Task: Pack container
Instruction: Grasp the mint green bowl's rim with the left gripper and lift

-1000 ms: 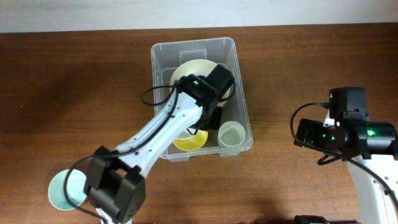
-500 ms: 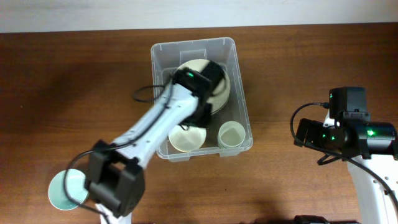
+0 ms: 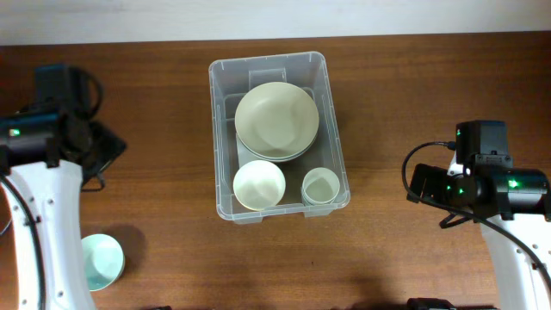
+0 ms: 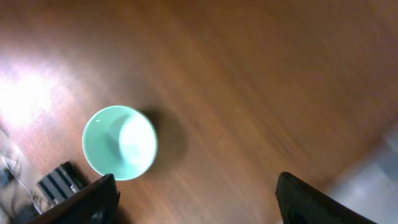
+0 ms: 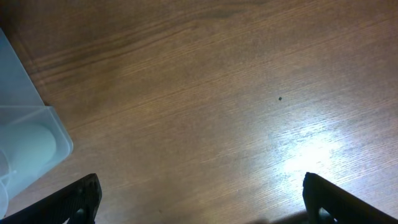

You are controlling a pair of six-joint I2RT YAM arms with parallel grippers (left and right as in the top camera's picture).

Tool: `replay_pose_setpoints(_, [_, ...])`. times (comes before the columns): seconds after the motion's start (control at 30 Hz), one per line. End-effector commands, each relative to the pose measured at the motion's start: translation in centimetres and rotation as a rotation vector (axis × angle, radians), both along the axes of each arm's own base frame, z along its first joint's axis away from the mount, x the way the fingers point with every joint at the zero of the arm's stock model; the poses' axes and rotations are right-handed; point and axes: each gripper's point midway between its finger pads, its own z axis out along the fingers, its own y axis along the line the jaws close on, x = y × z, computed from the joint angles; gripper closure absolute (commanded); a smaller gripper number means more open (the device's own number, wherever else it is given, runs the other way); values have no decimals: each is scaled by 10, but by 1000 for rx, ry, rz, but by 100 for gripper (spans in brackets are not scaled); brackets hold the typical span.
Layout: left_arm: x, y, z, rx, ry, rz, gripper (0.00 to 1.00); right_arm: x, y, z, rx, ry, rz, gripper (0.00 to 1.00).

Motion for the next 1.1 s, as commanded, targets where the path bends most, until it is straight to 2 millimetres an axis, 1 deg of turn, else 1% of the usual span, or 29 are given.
replay_pose_setpoints(0.0, [-24, 28, -51, -49, 105, 168, 14, -1, -2, 2, -1, -8, -8, 1])
replay_pose_setpoints(0.1, [-37, 35, -94, -97, 155, 217, 13, -1, -1, 2, 2, -8, -7, 1])
replay_pose_setpoints(0.13, [-41, 35, -117, -125, 172, 211, 13, -1, -1, 2, 2, -8, -7, 1])
replay_pose_setpoints(0.17, [-43, 34, -128, -139, 180, 206, 13, -1, -1, 2, 2, -8, -7, 1])
replay_pose_setpoints(0.2, [-51, 32, -150, -154, 199, 210, 13, -1, -1, 2, 2, -8, -7, 1])
replay_pose_setpoints(0.37, [-74, 22, -205, -170, 250, 211, 13, -1, -1, 2, 2, -6, -7, 1])
replay_pose_setpoints(0.43, [-80, 19, -221, -170, 253, 212, 13, -1, -1, 2, 2, -5, -7, 1])
replay_pose_setpoints(0.5, [-82, 18, -231, -168, 245, 211, 13, -1, -1, 2, 2, -5, -7, 1])
replay_pose_setpoints(0.6, [-82, 17, -241, -166, 234, 187, 13, -2, -1, 2, 2, -5, -7, 1])
replay_pose_setpoints(0.63, [-82, 17, -242, -165, 230, 180, 15, -2, -1, 2, 2, -5, -7, 1])
replay_pose_setpoints(0.67, [-80, 17, -244, -164, 222, 168, 18, -2, -1, 2, 2, -5, -7, 1])
replay_pose_setpoints(0.8, [-77, 18, -244, -162, 210, 165, 41, -1, -1, 1, 2, -4, -7, 1])
replay_pose_setpoints(0.87, [-76, 18, -244, -162, 207, 165, 61, -2, -1, 1, 2, -3, -7, 1])
replay_pose_setpoints(0.9, [-76, 17, -244, -167, 208, 164, 73, -1, -1, 1, 2, -4, -7, 1])
replay_pose_setpoints(1.0, [-75, 14, -245, -187, 202, 160, 91, -1, -1, 1, 2, -4, -7, 1])
replay_pose_setpoints(1.07, [-75, 14, -245, -190, 200, 160, 95, -1, -1, 1, 2, -4, -7, 1])
